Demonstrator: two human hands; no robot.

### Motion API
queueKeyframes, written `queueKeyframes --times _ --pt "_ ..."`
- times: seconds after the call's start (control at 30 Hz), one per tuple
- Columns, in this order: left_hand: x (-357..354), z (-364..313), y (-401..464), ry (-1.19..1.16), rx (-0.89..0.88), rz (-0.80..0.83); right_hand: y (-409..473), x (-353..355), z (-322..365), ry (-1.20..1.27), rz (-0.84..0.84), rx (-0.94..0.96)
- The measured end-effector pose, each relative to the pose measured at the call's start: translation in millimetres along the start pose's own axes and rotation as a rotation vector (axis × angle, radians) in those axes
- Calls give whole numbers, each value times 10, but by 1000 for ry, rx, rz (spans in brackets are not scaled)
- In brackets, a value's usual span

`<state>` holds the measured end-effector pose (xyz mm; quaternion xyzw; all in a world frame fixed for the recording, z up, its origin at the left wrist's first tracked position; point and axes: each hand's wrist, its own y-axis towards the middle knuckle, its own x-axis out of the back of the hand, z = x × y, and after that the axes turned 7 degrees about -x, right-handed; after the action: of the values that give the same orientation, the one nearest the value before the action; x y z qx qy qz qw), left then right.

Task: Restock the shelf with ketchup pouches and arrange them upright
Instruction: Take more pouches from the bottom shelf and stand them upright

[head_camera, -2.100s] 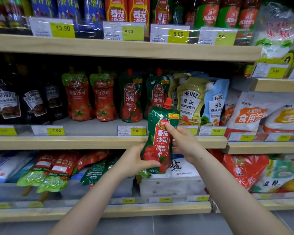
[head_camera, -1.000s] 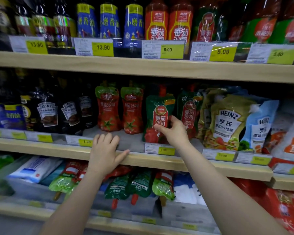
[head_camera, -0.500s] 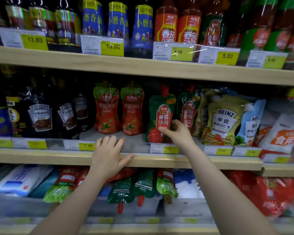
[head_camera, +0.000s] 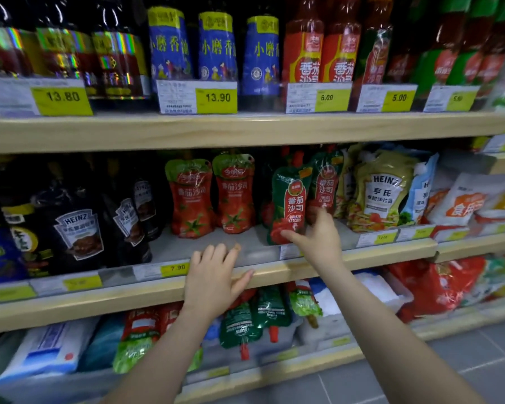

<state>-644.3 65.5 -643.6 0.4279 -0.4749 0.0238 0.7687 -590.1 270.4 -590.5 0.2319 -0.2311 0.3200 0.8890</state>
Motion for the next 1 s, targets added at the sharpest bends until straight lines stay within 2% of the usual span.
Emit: queueKeyframes --times 0.3,0.83,0.93,1.0 --pt "-68 -12 -4 29 21 -51 226 -98 47 -125 11 -4" --pt "-61 -34 2 70 22 -39 519 -277 173 -100 129 -86" --pt "-61 -29 2 61 17 -45 474 -188 68 16 84 48" --pt "-64 -26 2 63 17 -48 476 -93 -3 123 196 152"
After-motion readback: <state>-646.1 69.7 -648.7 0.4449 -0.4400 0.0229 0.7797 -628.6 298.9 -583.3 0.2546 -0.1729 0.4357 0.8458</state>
